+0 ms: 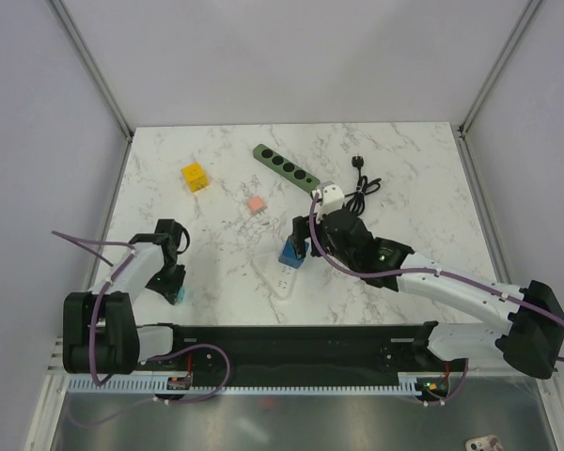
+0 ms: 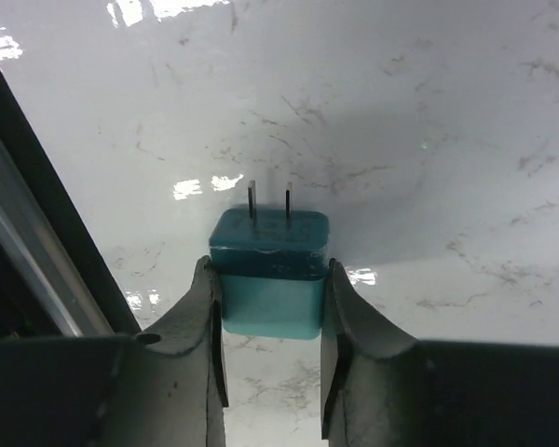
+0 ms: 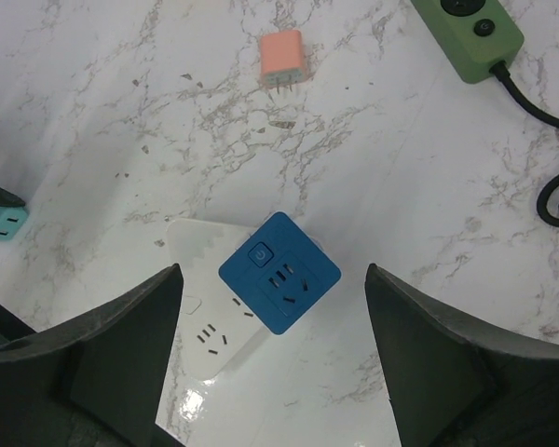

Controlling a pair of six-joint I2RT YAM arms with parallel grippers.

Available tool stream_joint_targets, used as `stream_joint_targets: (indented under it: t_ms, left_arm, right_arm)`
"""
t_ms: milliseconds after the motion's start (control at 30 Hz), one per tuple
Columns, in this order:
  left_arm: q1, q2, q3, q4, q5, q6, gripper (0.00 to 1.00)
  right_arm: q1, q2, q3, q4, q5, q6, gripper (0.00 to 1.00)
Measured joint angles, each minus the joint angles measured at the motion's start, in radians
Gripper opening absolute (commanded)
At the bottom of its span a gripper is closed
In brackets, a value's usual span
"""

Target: Insert the plug

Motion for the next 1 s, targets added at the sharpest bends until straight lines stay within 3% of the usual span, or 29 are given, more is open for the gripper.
stream_joint_targets:
  t_ms: [167,367,633,1000]
  left_arm:
    - [0.000,-0.138,0.010,0.003,0.060,0.033,0.02]
    - [0.000,-0.318,0.083,0.012,0.228,0.031,0.02]
    - [-0.019,-0.368,0.138,0.011,0.419,0.005,0.02]
    - [-0.036,-0.424,0.183,0.012,0.527,-0.017,0.02]
  right_arm:
    - [0.001,0.010,-0.048,0.064,-0.043,0.115,0.73]
    - [0.107,0.162,-0.068,0.215,-0.016,0.229,0.70]
    - [0.224,0.360,0.011,0.427,-0.021,0.281,0.66]
    - [0.287,0.518,0.128,0.649,-0.046,0.309,0.62]
